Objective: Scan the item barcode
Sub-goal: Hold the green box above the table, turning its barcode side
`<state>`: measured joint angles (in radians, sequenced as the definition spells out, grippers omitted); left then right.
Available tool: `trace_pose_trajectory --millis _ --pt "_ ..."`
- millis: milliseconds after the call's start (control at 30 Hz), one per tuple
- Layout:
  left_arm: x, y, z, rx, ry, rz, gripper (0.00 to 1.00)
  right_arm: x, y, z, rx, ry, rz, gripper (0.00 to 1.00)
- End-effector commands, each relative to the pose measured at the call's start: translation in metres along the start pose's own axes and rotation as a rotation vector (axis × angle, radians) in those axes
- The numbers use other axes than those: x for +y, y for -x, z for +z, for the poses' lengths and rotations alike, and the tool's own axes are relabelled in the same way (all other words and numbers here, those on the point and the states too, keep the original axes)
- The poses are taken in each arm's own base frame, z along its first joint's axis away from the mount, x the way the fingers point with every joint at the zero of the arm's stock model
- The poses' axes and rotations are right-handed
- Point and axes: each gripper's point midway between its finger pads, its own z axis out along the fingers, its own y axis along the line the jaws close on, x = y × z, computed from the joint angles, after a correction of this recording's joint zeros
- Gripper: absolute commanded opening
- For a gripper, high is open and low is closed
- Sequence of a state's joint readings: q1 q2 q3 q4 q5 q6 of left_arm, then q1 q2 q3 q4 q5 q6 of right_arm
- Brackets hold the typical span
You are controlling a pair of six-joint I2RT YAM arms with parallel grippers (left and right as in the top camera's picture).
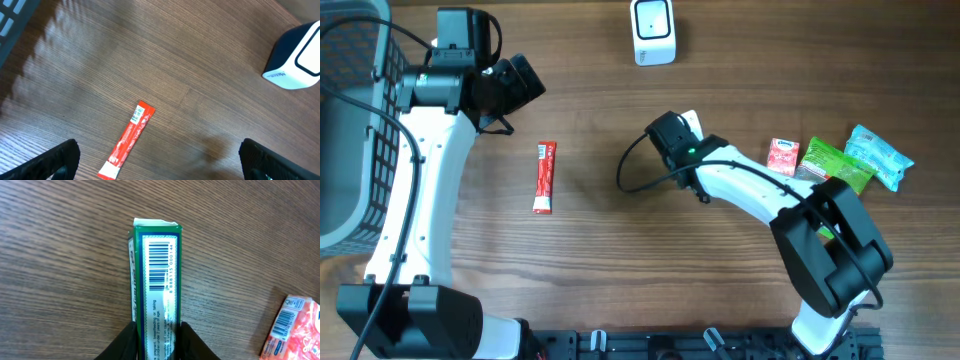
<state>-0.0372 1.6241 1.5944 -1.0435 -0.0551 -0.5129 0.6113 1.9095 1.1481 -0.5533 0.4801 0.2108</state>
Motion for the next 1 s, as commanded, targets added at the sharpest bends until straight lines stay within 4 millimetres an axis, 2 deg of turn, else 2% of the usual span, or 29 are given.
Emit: trace_pose_trajectory --millis 0,67,167,233,267,300,400,467,600,700,800,900,967 --pt "0.002 0.001 -0.001 -0.005 0.003 0.000 1.00 -0.012 -0.010 0.007 0.018 -0.032 0.010 0.30" --pt "0.002 0.001 -0.001 -0.005 0.003 0.000 1.00 -0.015 -0.011 0.010 0.021 -0.035 0.011 0.28" --pt "0.002 0.001 -0.001 -0.005 0.003 0.000 1.00 -0.032 -0.005 0.004 0.002 -0.114 -0.029 0.13" --pt "0.002 0.001 -0.001 -0.005 0.003 0.000 1.00 -0.064 0.005 -0.012 -0.030 -0.277 -0.028 0.13" --pt "0.002 0.001 -0.001 -0.005 0.003 0.000 1.00 -0.073 0.009 -0.018 -0.044 -0.324 -0.026 0.14" --pt "0.002 0.001 -0.001 -0.005 0.003 0.000 1.00 -0.074 0.012 -0.021 -0.057 -0.323 -0.021 0.16" --pt "0.002 0.001 -0.001 -0.005 0.003 0.000 1.00 -0.052 0.006 -0.013 -0.035 -0.197 -0.001 0.14" --pt "0.002 0.001 -0.001 -0.005 0.003 0.000 1.00 -0.046 -0.004 -0.008 -0.013 -0.164 0.035 0.14" --pt "0.002 0.001 -0.001 -0.005 0.003 0.000 1.00 -0.052 -0.019 0.006 -0.027 -0.234 0.050 0.14" --pt "0.002 0.001 -0.001 -0.005 0.003 0.000 1.00 -0.061 -0.025 0.008 -0.042 -0.297 0.050 0.14" --pt "0.002 0.001 -0.001 -0.005 0.003 0.000 1.00 -0.047 -0.026 0.011 -0.030 -0.220 0.045 0.17" --pt "0.002 0.001 -0.001 -0.005 0.003 0.000 1.00 -0.019 -0.031 0.014 -0.003 -0.069 0.041 0.20" --pt "0.002 0.001 -0.001 -0.005 0.003 0.000 1.00 -0.012 -0.031 0.012 -0.006 -0.052 0.032 0.23"
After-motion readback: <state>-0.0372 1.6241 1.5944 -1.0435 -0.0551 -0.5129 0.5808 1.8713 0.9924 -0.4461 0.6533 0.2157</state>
